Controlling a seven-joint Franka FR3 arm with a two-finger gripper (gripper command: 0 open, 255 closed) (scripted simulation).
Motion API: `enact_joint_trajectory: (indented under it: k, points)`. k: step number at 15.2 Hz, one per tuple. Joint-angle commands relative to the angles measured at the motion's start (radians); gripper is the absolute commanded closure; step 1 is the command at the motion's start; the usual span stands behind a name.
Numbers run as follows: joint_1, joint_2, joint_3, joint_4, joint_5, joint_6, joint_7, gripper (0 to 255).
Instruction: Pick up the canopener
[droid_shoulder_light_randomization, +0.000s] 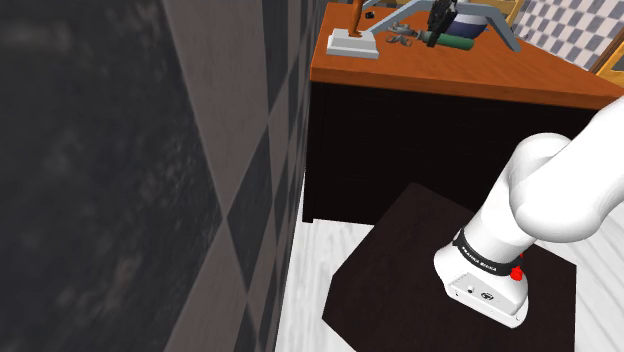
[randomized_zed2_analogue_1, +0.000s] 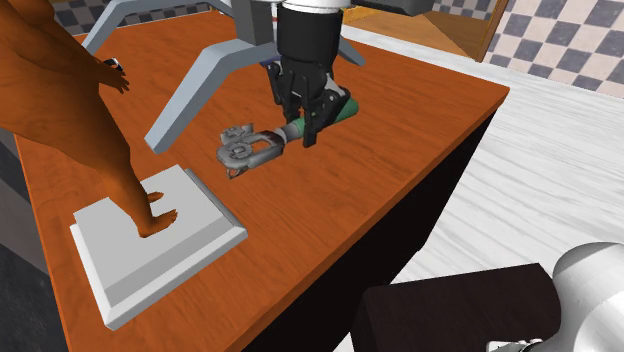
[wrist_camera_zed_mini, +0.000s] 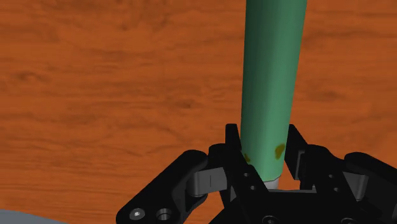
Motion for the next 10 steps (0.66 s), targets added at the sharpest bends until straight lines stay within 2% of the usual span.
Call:
enact_joint_trajectory:
  k: [1, 8, 10]
  points:
    - [0.004, 0.008, 0.001, 0.035, 0.006, -0.028, -0.001, 255]
    - [0.014, 0.037, -0.002, 0.152, 0.025, -0.122, -0.010, 255]
    - [0.014, 0.037, -0.002, 0.155, 0.025, -0.124, -0.011, 255]
